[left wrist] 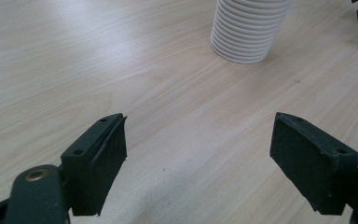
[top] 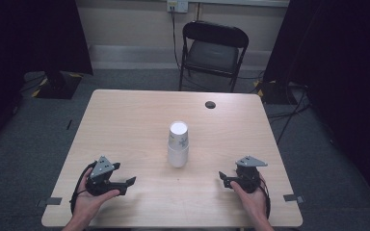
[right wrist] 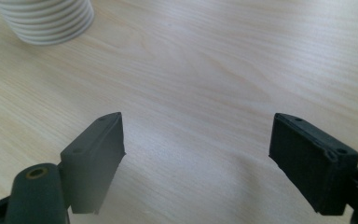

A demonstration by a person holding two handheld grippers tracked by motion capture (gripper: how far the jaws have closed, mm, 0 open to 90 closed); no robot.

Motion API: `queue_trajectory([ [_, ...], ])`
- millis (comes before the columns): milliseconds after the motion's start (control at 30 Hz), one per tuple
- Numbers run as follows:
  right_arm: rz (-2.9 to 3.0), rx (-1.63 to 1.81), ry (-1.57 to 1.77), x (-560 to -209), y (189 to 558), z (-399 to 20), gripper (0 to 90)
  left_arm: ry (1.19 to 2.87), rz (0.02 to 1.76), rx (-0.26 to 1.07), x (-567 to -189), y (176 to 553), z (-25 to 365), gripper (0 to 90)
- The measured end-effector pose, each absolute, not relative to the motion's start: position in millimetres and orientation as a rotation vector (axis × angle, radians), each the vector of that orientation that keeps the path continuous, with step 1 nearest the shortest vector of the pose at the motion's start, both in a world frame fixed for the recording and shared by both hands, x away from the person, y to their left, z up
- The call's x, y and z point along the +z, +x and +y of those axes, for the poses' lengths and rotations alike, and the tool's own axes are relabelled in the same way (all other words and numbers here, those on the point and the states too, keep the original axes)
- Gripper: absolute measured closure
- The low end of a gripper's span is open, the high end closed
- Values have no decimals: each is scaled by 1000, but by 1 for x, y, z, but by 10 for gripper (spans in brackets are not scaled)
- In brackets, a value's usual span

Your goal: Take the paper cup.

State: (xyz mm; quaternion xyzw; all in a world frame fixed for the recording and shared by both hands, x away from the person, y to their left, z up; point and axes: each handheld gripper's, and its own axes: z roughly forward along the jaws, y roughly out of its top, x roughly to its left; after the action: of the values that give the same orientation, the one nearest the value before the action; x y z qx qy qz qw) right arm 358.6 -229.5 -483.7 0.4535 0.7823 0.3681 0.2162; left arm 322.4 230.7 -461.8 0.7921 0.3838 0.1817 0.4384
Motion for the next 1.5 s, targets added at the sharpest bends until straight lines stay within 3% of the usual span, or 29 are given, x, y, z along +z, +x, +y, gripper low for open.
queue_trajectory([
  [133,2181,1069,1244,-483,358,-230,178,1960,941,445,-460,322,230,198],
  [233,2196,1172,1213,-478,354,-231,260,1940,935,444,-459,320,229,203],
  [333,2191,1201,1187,-475,351,-229,242,1932,931,448,-459,320,230,203],
  [667,2236,1231,1105,-463,346,-215,316,1950,896,452,-459,321,230,202],
  [1500,2298,1388,961,-420,364,-174,307,1953,938,443,-462,322,230,196],
])
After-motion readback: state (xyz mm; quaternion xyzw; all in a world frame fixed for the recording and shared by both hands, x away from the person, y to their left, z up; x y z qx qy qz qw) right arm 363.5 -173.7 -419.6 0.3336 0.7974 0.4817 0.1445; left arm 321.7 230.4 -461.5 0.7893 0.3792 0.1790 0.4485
